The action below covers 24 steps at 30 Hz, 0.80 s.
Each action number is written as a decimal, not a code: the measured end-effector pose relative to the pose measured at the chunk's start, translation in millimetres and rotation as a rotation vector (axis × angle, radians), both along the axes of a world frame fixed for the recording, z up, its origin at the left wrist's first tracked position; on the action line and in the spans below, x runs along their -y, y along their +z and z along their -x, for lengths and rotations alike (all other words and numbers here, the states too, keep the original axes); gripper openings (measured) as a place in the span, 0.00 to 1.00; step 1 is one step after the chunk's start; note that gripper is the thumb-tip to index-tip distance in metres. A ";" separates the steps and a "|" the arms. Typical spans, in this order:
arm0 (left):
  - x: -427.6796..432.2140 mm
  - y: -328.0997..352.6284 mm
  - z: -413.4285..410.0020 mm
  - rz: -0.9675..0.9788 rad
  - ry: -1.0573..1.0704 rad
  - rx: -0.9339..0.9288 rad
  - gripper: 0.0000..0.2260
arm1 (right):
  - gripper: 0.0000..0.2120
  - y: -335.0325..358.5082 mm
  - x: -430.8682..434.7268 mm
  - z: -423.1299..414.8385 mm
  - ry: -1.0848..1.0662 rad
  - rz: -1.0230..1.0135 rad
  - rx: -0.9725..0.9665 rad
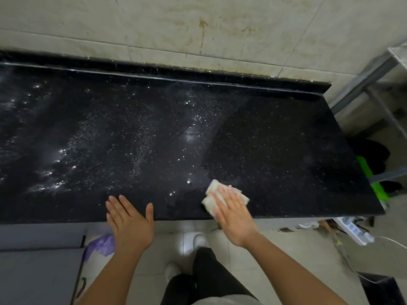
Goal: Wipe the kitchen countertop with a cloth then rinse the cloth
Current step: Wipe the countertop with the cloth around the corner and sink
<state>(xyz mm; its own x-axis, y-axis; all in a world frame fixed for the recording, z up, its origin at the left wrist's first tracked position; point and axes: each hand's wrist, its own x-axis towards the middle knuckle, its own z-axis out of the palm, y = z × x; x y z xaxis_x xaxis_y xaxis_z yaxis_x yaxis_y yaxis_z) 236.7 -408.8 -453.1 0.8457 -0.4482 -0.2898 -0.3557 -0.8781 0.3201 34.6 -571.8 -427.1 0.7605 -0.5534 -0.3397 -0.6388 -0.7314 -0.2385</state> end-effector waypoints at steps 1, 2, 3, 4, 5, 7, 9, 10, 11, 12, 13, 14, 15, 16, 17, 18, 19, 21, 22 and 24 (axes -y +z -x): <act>0.3 1.8 -0.3 -0.019 -0.005 -0.010 0.37 | 0.27 -1.8 9.1 11.5 -0.091 0.023 -0.020; 0.4 3.9 -0.3 -0.035 -0.009 -0.019 0.37 | 0.28 -2.8 19.6 22.6 -0.181 0.043 -0.038; 0.6 5.8 -0.2 -0.051 -0.014 -0.030 0.37 | 0.29 -3.3 31.5 33.0 -0.271 0.061 -0.060; 1.0 6.8 -0.6 -0.066 -0.016 -0.045 0.37 | 0.29 -2.5 44.5 41.5 -0.357 0.074 -0.086; 1.7 7.9 -1.6 -0.080 -0.016 -0.065 0.37 | 0.28 -0.3 57.1 46.9 -0.436 0.077 -0.110; 3.9 9.9 -4.2 -0.112 -0.013 -0.109 0.38 | 0.26 4.3 76.0 45.9 -0.578 0.051 -0.132; 5.4 12.2 -5.3 -0.143 -0.015 -0.138 0.37 | 0.26 5.5 81.9 27.3 -0.682 0.012 -0.114; 5.6 12.9 -5.5 -0.152 -0.017 -0.142 0.37 | 0.26 4.5 80.0 12.8 -0.694 -0.001 -0.098; 5.8 13.2 -5.7 -0.158 -0.018 -0.145 0.37 | 0.26 1.9 74.8 -3.7 -0.656 0.000 -0.088; 5.9 13.3 -5.9 -0.161 -0.018 -0.146 0.37 | 0.26 -1.2 66.8 -20.7 -0.578 0.007 -0.080; 5.9 13.6 -6.1 -0.163 -0.015 -0.146 0.37 | 0.27 -3.1 56.6 -37.5 -0.480 0.008 -0.068; 6.4 14.0 -6.3 -0.164 -0.011 -0.146 0.37 | 0.27 -7.4 44.7 -53.8 -0.369 0.006 -0.057; 6.8 14.5 -6.5 -0.165 -0.008 -0.150 0.37 | 0.27 -10.1 31.5 -68.4 -0.254 0.000 -0.046; 7.5 14.8 -6.8 -0.164 -0.005 -0.153 0.37 | 0.27 -13.2 17.1 -80.7 -0.135 -0.011 -0.039; 7.9 15.2 -7.1 -0.164 -0.002 -0.156 0.37 | 0.27 -14.8 2.8 -90.0 -0.013 -0.025 -0.029; 8.2 15.6 -7.4 -0.163 0.001 -0.157 0.37 | 0.28 -14.1 -9.5 -96.6 0.109 -0.037 -0.021; 8.4 16.1 -7.6 -0.164 0.001 -0.161 0.37 | 0.29 -12.2 -17.3 -99.6 0.208 -0.053 -0.016; 8.5 16.7 -7.4 -0.174 -0.006 -0.166 0.37 | 0.31 -6.7 -18.1 -96.8 0.349 -0.067 -0.004; 8.2 16.5 -7.0 -0.171 -0.005 -0.164 0.37 | 0.30 -3.5 -11.7 -91.1 0.428 -0.056 -0.003; 7.5 15.9 -7.2 -0.156 0.003 -0.157 0.37 | 0.30 -1.5 12.5 -73.9 0.591 0.013 -0.022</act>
<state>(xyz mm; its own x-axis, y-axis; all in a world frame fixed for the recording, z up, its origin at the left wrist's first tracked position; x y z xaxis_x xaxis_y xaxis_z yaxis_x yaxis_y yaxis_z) 243.8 -416.3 -437.2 0.7858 -0.3853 -0.4837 -0.3097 -0.9222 0.2316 108.5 -584.4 -428.6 0.9338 -0.0420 -0.3554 -0.1266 -0.9676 -0.2184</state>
